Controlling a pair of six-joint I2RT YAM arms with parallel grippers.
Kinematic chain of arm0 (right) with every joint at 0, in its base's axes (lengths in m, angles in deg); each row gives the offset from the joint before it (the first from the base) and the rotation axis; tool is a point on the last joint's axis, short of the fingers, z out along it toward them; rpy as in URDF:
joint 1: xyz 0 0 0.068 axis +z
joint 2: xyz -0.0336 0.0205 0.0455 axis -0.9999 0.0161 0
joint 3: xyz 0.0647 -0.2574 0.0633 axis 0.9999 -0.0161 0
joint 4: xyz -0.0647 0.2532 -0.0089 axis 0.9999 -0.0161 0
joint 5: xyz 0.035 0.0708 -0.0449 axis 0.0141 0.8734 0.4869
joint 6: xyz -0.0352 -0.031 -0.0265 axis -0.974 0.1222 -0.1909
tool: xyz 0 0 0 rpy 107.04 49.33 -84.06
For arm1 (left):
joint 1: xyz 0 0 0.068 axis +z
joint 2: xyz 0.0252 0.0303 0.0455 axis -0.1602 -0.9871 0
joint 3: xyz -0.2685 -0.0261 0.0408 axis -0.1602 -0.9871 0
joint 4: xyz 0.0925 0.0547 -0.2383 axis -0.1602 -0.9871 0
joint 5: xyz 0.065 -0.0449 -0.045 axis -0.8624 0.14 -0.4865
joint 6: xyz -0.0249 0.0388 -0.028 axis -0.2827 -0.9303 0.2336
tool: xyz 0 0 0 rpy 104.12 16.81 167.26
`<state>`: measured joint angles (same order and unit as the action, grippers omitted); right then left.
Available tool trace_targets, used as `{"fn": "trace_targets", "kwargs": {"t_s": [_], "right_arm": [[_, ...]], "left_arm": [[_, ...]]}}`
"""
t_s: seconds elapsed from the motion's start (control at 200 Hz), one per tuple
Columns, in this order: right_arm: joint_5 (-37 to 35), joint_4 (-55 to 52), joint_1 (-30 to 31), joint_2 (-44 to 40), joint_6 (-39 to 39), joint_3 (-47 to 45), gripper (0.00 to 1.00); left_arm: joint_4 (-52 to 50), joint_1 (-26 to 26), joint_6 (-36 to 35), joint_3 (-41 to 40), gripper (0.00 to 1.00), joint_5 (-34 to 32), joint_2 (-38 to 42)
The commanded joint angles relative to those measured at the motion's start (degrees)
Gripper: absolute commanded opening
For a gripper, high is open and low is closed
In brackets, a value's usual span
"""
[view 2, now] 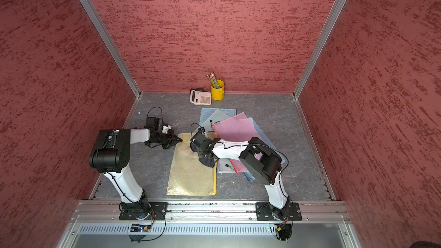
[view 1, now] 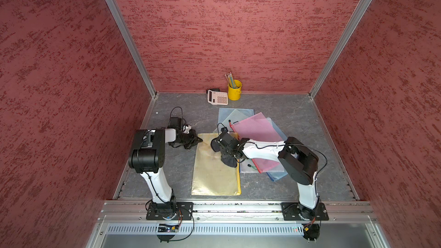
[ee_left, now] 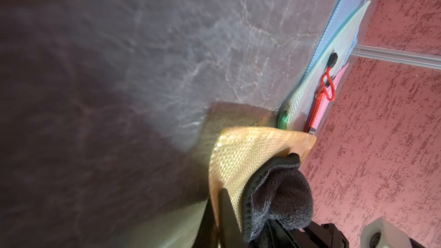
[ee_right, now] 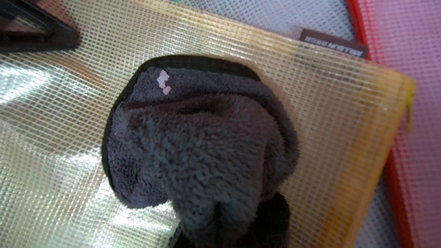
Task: Wipe the document bag
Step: Wipe the dirt from the document bag.
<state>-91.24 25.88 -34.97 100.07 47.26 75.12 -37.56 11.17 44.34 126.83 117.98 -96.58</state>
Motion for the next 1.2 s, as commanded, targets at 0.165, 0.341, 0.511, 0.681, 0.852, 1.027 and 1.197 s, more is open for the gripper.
{"fn": "trace_targets", "kwargs": {"t_s": [0.165,0.341,0.511,0.681,0.852,1.027,1.197], "right_arm": [[0.6,0.1,10.4,-0.2,-10.7,11.4,0.00],[6.1,7.7,16.5,7.9,-10.0,11.6,0.00],[10.0,10.5,18.5,12.7,-10.1,8.1,0.00],[13.1,2.8,20.1,14.6,-8.6,6.7,0.00],[18.3,-2.2,22.6,7.1,-4.1,-0.1,0.00],[24.8,-4.1,26.0,-0.7,1.4,-5.6,0.00],[15.5,-4.0,21.9,-12.4,3.6,-7.9,0.00]], "left_arm": [[8.2,0.2,5.9,-3.2,0.00,1.2,2.3],[9.5,0.3,6.3,-3.9,0.00,1.3,0.7],[9.7,0.3,6.8,-3.8,0.00,1.2,-0.8],[8.4,0.3,5.9,-2.7,0.00,0.8,-1.3],[4.3,0.2,2.7,0.7,0.00,-0.1,-2.6],[1.8,0.2,0.0,2.5,0.00,-1.3,-3.3],[1.0,-0.4,-1.3,2.2,0.00,-2.1,-3.0]]}}
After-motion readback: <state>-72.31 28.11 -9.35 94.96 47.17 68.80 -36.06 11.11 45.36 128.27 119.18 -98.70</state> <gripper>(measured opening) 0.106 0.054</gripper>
